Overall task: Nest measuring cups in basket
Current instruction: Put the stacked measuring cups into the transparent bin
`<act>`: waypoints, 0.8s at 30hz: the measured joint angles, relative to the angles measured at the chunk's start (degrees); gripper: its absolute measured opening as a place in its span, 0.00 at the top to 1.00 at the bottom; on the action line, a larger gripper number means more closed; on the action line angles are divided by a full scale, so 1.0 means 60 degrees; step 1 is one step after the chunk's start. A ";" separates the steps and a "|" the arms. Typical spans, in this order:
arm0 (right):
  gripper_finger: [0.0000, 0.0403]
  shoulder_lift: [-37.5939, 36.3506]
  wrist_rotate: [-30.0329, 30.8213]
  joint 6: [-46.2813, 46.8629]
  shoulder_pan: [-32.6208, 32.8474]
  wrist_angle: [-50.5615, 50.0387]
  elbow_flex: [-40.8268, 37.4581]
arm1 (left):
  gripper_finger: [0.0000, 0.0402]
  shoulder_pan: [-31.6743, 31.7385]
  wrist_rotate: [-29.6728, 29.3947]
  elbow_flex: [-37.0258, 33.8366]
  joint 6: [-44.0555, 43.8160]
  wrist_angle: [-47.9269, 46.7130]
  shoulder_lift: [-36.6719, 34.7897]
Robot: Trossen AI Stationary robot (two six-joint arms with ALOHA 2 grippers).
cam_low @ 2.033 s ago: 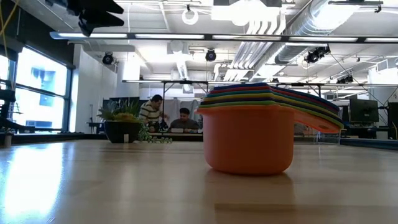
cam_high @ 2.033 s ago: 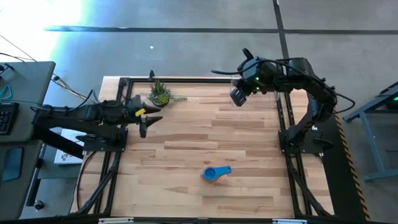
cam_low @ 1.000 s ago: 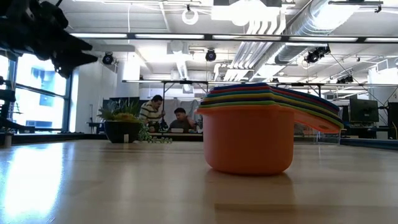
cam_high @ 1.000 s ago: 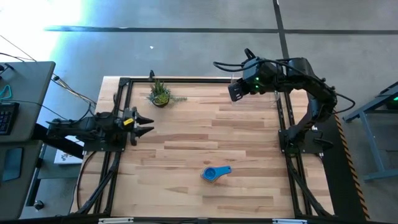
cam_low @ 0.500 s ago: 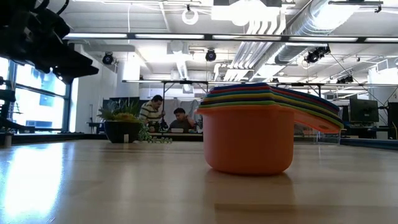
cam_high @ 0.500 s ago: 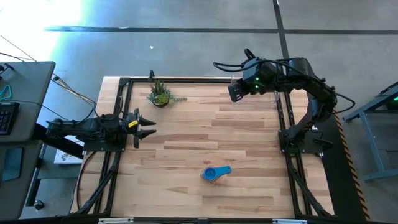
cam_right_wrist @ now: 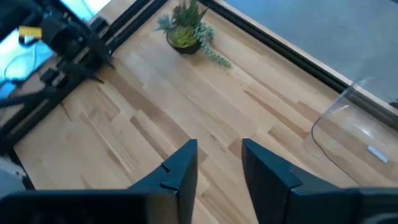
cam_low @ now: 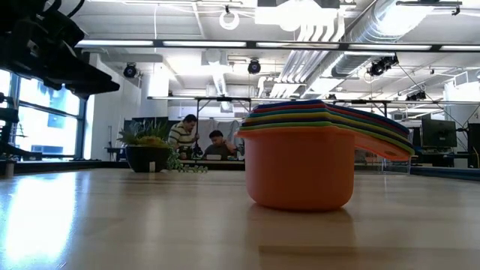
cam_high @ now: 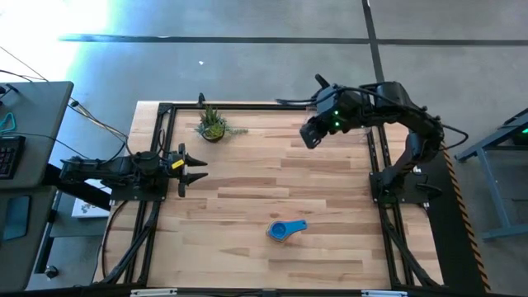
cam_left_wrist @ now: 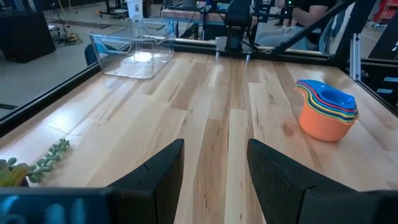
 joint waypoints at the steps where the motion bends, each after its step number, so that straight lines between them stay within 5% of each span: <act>1: 0.69 0.0028 -0.0001 -0.0131 0.0064 0.0008 -0.0002 | 0.58 0.0000 0.0000 0.0000 0.0006 -0.0005 0.0000; 14: 0.44 0.0292 -0.1103 -0.2174 0.0853 0.0033 -0.0197 | 0.58 0.0000 -0.0004 0.0000 0.0007 -0.0006 0.0000; 24: 0.40 0.0290 -0.1257 -0.3067 0.1581 0.0009 -0.2028 | 0.58 0.0000 -0.0004 0.0000 0.0000 -0.0003 0.0000</act>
